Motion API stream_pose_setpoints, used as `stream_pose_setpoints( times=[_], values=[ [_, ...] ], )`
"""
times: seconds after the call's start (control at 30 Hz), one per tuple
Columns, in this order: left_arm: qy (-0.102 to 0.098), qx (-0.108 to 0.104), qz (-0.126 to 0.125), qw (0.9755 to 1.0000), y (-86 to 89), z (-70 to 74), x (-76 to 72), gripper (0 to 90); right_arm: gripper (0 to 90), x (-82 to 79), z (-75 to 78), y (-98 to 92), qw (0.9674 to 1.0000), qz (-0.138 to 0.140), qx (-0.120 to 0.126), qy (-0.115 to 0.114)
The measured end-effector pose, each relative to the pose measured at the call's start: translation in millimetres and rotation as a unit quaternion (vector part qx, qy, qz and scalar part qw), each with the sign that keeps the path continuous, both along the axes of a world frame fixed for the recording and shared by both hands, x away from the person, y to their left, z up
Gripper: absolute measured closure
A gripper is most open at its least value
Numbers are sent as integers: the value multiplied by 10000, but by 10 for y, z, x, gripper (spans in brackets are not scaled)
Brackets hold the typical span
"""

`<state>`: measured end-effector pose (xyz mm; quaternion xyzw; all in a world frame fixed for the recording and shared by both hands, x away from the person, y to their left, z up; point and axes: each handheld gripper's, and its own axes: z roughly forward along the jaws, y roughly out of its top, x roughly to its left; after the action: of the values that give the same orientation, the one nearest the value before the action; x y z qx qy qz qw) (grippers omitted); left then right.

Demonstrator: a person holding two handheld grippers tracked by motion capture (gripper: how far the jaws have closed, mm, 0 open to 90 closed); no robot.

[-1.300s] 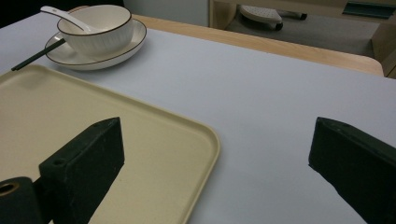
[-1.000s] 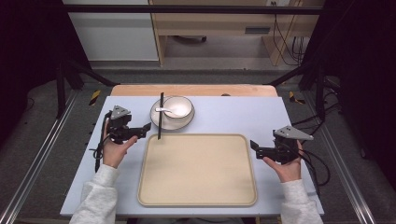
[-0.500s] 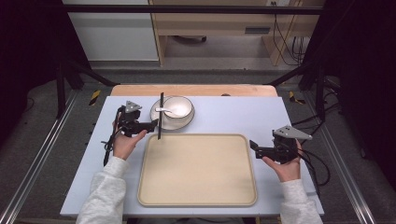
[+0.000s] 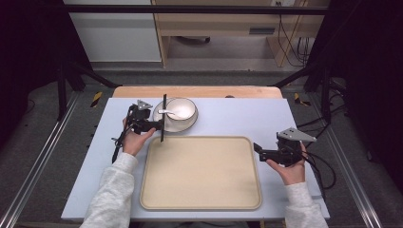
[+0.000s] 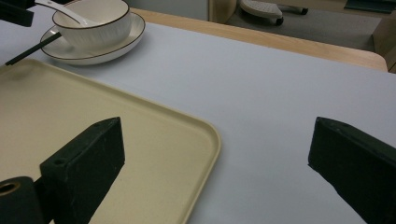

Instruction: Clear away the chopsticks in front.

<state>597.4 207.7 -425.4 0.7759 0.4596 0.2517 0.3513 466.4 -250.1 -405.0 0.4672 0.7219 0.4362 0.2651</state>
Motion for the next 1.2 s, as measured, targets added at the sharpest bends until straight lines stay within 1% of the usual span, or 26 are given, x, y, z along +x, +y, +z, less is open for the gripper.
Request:
stream_pose_setpoints(
  times=[0.07,0.1,0.13,0.17,0.23,0.37,0.4,0.43,0.5,0.53,0.6,0.7,0.73,0.77,0.93,1.03,1.13,1.17,1.2],
  values=[
    [58,28,-10,10000,-12,-42,26,418,42,1,-2,0,10000,8,-5,14],
    [80,48,-1,10000,-18,-59,35,418,42,1,-2,0,10000,8,-5,14],
    [111,56,20,9999,-28,-88,51,442,42,3,-5,3,10000,-5,-16,9],
    [136,50,29,9999,-34,-111,64,479,42,5,-10,11,10000,5,-17,20],
    [205,39,5,9998,-52,-162,90,520,42,6,-13,11,10000,5,-45,34],
    [239,42,-22,9997,-69,-189,103,579,43,5,-10,11,10000,3,-17,29],
    [262,20,-27,9997,-74,-197,107,605,43,6,-10,6,10000,4,-36,16],
    [269,11,-22,9996,-74,-199,108,605,43,6,-10,6,10000,4,-36,16],
    [293,-125,-1,9995,-69,-208,116,675,43,4,-10,9,10000,12,-27,29],
    [281,-135,13,9995,-68,-208,115,696,44,4,-10,9,10000,13,-28,27],
    [303,-116,-8,9995,-61,-205,116,747,44,5,-11,10,10000,4,-34,30],
    [311,-159,8,9994,-52,-210,122,784,44,6,-11,12,10000,4,-34,33],
    [341,-140,-4,9993,-47,-210,120,798,44,6,-12,12,10000,5,-33,34],
    [330,-96,-12,9994,-40,-213,120,815,44,5,-12,12,10000,4,-34,34],
    [324,-102,-12,9994,-42,-208,116,822,45,5,-10,9,10000,5,-36,30],
    [297,-86,-36,9995,-32,-199,117,842,45,5,-9,6,10000,8,-41,14],
    [315,-121,-30,9994,-25,-200,119,846,45,4,-8,5,10000,6,-47,14],
    [309,-114,-15,9995,-25,-201,120,842,45,5,-8,4,10000,10,-49,13],
    [323,-122,12,9994,-19,-200,126,817,44,4,-8,4,10000,8,-50,12]
  ],
)
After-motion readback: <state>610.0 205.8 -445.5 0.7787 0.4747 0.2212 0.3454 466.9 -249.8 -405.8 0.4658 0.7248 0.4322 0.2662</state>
